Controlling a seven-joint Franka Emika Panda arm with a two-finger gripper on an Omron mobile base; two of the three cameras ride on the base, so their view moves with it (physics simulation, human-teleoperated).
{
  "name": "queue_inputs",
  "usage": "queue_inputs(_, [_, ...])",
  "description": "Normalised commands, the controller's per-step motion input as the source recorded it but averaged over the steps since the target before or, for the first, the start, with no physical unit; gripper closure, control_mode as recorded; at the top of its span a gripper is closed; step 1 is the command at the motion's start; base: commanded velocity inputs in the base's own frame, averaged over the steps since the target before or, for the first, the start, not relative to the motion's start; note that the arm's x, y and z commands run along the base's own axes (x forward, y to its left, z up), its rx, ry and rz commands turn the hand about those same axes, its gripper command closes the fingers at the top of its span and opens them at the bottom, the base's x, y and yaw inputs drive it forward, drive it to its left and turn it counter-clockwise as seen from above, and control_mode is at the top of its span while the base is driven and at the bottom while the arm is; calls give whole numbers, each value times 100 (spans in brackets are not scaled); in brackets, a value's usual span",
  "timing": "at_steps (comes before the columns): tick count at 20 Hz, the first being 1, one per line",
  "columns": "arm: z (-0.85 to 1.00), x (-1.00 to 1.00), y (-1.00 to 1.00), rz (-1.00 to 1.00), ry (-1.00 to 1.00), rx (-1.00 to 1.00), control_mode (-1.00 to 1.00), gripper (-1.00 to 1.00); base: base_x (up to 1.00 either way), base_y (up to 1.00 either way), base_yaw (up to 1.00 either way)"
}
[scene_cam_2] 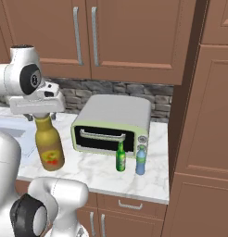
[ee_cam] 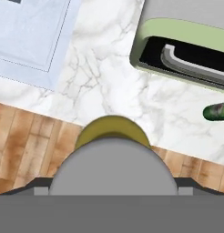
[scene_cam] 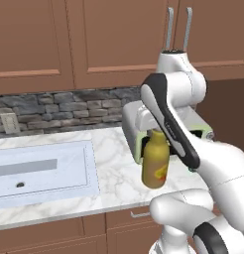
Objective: Place the drinks on the dining counter in a tight cluster.
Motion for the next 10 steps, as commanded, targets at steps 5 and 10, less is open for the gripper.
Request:
queue_inputs(5, [0,-29,-70,0,-10,0,-100,100,0,0,0])
queue_inputs(10, [10,-7,-58,0,-2,5,-100,100,0,0,0])
